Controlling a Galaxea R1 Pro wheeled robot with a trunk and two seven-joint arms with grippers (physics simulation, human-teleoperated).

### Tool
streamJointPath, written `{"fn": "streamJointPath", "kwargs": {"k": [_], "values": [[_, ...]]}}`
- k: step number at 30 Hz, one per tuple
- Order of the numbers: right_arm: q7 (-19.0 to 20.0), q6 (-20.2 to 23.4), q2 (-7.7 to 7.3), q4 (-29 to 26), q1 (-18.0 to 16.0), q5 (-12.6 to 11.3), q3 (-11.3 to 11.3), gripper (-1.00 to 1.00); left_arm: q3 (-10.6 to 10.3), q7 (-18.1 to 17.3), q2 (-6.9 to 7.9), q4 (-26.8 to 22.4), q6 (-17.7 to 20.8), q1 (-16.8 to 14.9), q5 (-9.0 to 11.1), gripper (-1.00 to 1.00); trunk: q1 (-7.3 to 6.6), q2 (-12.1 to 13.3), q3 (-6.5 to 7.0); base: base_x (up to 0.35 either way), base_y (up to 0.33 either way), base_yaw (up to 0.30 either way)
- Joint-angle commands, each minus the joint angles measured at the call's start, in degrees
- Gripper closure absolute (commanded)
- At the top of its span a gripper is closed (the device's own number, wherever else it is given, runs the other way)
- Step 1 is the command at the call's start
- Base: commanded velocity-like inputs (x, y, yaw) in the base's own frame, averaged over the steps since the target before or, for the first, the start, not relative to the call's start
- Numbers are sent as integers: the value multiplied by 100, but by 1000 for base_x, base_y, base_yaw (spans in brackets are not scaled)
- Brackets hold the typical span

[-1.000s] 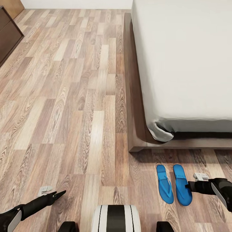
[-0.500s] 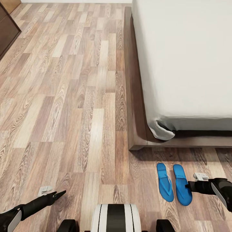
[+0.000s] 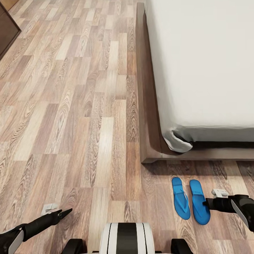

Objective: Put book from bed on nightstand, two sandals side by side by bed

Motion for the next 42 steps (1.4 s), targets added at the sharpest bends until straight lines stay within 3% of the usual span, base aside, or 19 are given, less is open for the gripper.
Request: {"fn": "streamJointPath", "kwargs": {"k": [1,6,12,22,26,34,38,42], "values": [[-11,44,-2,-8,0,-52,-4,100,13,-26,-1,1,60,-2,29,-100,-1,-1,-3,0,0,0],[-11,5,-2,-29,-2,-50,-7,100,13,-26,-1,1,60,-2,29,-100,-1,-1,-3,0,0,0],[-3,-408,-2,-21,0,-50,-12,100,13,-26,-1,1,60,-2,29,-100,-1,-1,-3,0,0,0],[-2,-437,-2,-19,-1,-54,-15,100,13,-26,-4,1,60,-2,29,-100,-1,-1,-3,0,0,0],[-2,-437,-4,-19,0,-53,-16,100,13,-26,-2,1,60,-2,29,-100,9,-7,-92,0,0,0],[0,-437,-2,-19,0,-56,-12,100,13,-26,-5,1,60,-2,29,-100,9,-7,-92,0,0,0],[2,-437,-2,-19,0,-54,-15,100,13,-26,-9,1,60,-2,29,-100,20,-12,-180,0,0,0],[4,-437,-2,-19,0,-54,-11,100,13,-26,-9,1,60,-2,29,-100,20,-12,-180,0,0,0]]}}
